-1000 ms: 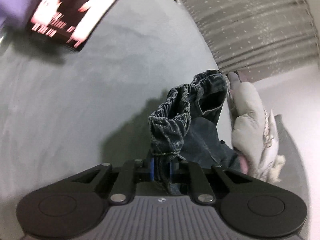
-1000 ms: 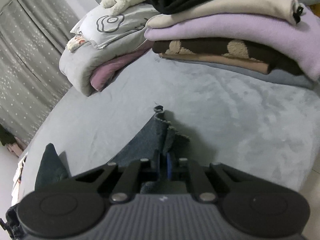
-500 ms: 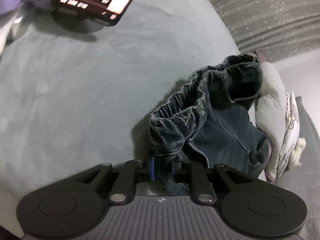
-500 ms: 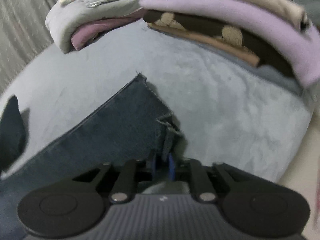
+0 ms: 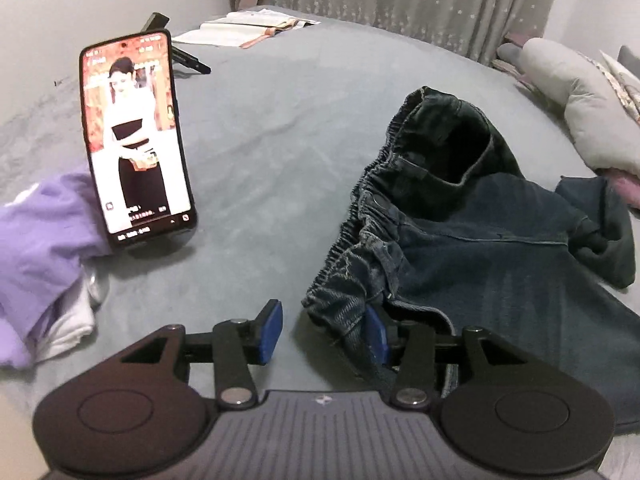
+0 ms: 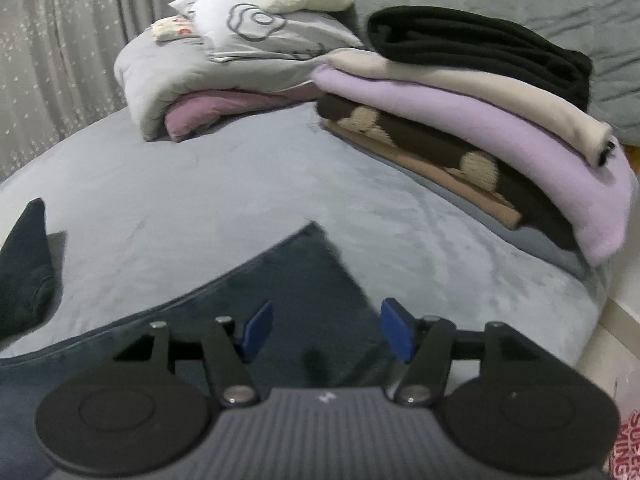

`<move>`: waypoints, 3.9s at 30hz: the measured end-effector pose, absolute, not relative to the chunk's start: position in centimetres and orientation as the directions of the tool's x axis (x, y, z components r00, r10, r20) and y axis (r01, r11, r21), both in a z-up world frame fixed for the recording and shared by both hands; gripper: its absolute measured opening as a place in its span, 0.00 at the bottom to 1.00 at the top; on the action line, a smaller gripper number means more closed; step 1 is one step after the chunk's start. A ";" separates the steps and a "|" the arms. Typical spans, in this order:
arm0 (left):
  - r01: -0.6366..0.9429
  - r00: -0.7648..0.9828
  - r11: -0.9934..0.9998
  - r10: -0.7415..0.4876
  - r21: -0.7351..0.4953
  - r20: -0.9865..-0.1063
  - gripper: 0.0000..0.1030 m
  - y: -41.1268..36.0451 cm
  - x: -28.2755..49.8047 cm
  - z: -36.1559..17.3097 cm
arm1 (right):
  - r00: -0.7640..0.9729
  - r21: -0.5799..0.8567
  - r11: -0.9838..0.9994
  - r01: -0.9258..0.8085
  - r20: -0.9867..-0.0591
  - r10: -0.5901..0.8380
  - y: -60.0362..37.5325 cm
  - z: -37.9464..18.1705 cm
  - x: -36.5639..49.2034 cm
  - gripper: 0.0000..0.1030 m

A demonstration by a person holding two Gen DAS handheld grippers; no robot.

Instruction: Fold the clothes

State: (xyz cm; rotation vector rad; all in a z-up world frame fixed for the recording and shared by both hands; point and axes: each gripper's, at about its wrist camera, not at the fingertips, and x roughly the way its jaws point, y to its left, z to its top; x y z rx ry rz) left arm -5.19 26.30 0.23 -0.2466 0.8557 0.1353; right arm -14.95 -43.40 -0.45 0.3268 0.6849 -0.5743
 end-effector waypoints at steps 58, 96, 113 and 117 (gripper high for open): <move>-0.151 0.809 0.957 -0.025 -0.249 -0.588 0.75 22.2 11.5 -1.4 | 0.753 0.108 0.982 0.152 -0.656 -0.044 -21.0 1.5 16.3 0.82; -0.275 0.782 0.941 0.101 -0.195 -0.616 0.24 22.5 10.4 -1.4 | 0.723 0.046 0.969 0.242 -0.675 -0.148 -24.6 -1.5 0.1 0.11; -0.263 0.781 0.939 0.071 -0.223 -0.620 0.26 23.1 10.8 -1.4 | 0.696 -0.101 0.941 0.323 -0.648 -0.309 -26.0 3.6 0.6 0.57; -0.265 0.781 0.938 0.074 -0.222 -0.621 0.26 23.0 10.8 -1.5 | 0.716 -0.052 0.955 0.292 -0.650 -0.254 -26.1 4.7 2.5 0.55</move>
